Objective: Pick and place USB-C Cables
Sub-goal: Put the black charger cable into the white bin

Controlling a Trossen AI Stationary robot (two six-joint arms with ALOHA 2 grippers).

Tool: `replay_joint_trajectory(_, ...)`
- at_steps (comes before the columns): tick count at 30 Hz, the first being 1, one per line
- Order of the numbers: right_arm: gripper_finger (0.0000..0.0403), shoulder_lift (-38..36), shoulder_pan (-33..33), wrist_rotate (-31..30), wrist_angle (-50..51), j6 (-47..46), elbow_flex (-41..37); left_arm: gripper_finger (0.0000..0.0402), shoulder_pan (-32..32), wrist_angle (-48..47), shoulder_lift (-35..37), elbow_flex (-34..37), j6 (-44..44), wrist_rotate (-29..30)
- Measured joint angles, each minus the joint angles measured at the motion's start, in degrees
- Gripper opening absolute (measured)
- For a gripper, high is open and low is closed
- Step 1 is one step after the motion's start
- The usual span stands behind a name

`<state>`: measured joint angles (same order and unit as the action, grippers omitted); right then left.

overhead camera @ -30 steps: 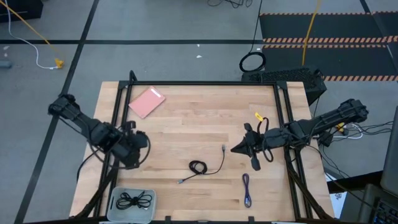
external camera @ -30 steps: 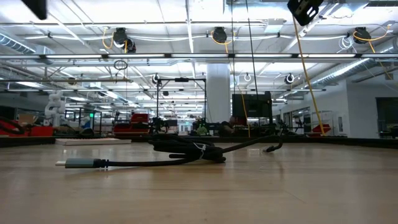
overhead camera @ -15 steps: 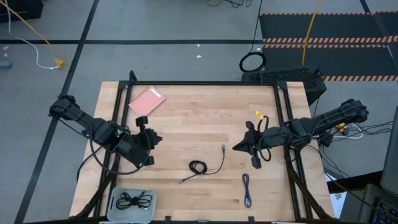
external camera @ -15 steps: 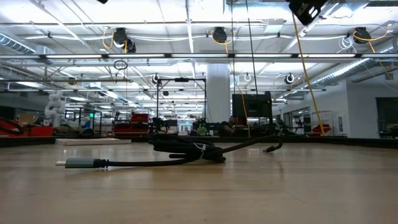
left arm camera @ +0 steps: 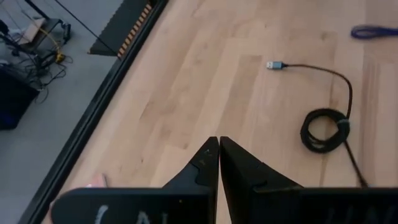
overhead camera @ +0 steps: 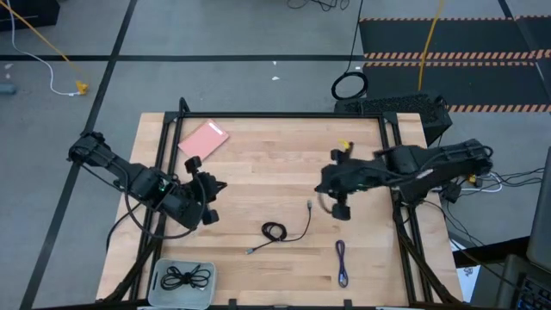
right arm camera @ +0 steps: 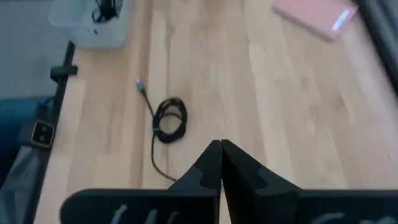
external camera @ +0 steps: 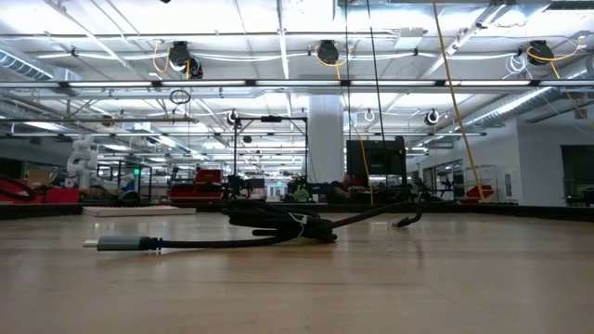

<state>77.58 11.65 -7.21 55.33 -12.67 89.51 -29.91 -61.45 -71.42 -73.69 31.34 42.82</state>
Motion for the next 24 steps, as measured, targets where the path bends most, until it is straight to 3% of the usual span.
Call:
replay_joint_trajectory(11,0.0,15.3,-2.7,4.2,17.1,0.4,17.4,0.0019,-0.4,1.8,-4.4,0.0,-0.5,0.7)
replay_joint_trajectory(24,0.0,27.7,-5.7,9.0,22.0,6.4,24.3,0.0019,-0.1,1.9,-4.4,0.0,1.2,0.8)
